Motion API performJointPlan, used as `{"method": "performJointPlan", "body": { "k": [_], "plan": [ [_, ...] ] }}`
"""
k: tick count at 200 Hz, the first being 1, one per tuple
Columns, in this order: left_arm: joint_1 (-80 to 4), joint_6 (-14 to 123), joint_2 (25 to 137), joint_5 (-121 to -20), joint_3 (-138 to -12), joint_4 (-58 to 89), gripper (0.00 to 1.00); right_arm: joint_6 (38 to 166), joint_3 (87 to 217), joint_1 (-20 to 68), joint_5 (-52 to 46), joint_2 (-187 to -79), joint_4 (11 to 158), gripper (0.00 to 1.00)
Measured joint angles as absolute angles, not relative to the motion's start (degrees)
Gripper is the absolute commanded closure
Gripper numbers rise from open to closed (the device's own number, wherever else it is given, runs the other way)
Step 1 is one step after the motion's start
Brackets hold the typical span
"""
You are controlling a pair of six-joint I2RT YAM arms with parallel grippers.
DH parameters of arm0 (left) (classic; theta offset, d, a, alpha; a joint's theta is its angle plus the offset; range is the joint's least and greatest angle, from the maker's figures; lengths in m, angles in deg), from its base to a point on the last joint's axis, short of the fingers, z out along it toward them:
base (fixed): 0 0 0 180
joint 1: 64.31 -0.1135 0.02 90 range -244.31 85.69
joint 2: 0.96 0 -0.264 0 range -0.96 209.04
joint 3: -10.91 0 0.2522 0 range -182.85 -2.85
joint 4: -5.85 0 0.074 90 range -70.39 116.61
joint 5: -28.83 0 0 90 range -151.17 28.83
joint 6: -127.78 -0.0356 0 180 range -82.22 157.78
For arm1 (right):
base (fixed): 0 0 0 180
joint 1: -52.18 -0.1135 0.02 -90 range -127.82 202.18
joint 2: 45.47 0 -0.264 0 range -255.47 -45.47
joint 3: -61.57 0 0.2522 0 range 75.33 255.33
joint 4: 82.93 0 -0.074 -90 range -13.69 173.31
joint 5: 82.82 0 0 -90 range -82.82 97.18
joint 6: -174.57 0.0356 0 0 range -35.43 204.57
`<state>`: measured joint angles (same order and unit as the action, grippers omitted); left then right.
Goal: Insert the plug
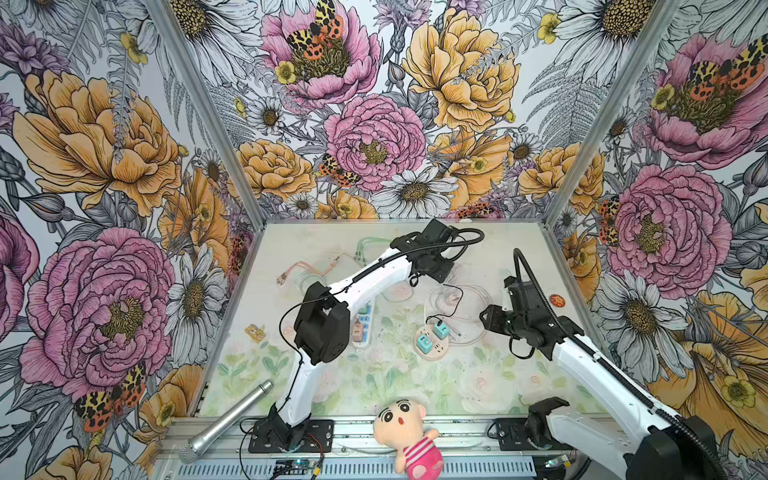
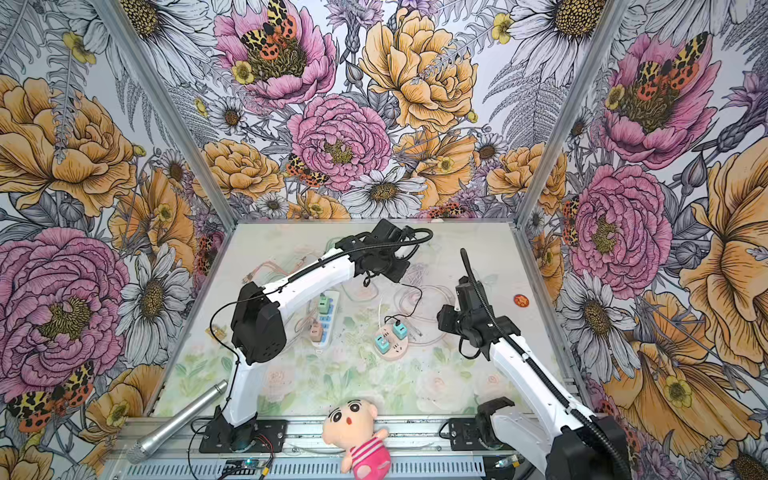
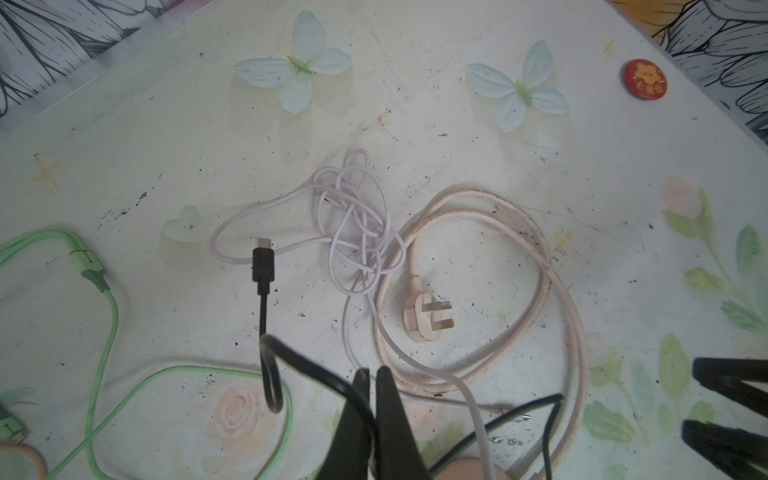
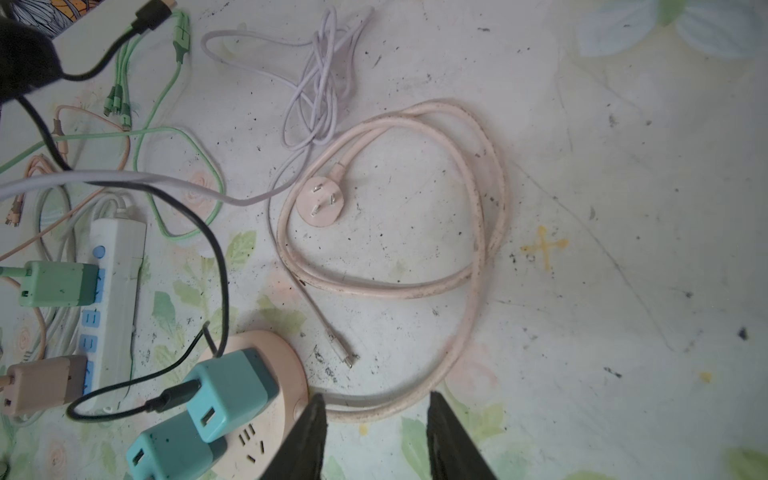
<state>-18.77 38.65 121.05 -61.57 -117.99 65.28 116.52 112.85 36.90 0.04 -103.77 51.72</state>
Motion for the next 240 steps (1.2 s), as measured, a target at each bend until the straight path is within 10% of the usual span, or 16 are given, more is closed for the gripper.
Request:
{"method": "performJointPlan", "body": {
  "k": [142,240],
  "plan": [
    [-19.73,45.09,114.52,-62.40,-104.41,64.87,0.93,116.89,111.91,36.90,-4.48,-108.58,63.50,0.61],
    [-19.60,49.99,112.81,-85.79,-96.89,58.13,0.92,117.39,110.82,36.46,-6.73,-105.94,65.68,0.72]
  ]
}}
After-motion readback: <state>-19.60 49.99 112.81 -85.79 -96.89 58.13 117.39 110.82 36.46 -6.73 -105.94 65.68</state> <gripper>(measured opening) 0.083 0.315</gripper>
